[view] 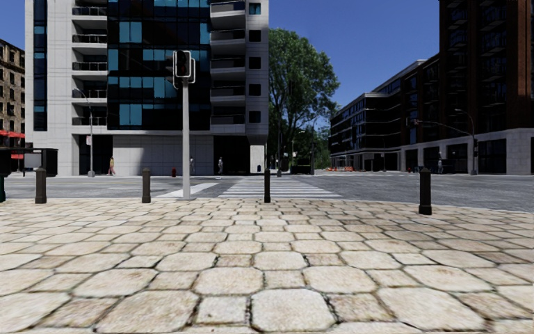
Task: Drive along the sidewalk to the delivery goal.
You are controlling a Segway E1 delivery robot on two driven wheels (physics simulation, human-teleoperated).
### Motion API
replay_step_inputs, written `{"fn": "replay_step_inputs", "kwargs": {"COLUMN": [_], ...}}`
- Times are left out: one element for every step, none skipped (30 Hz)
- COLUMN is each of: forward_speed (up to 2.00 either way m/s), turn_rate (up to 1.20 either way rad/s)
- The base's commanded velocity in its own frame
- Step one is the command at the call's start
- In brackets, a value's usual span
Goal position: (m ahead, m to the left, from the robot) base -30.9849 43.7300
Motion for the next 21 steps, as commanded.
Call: {"fn": "replay_step_inputs", "kwargs": {"forward_speed": [0.78,0.78,0.79,0.79,0.79,0.79,0.81,0.81,0.82,0.82,0.82,0.82,0.83,0.83,0.85,0.85,0.87,0.88,0.88,0.88,0.91], "turn_rate": [0.48,0.48,0.49,0.49,0.49,0.49,0.49,0.49,0.49,0.49,0.49,0.49,0.49,0.49,0.49,0.49,0.49,0.49,0.49,0.49,0.49]}}
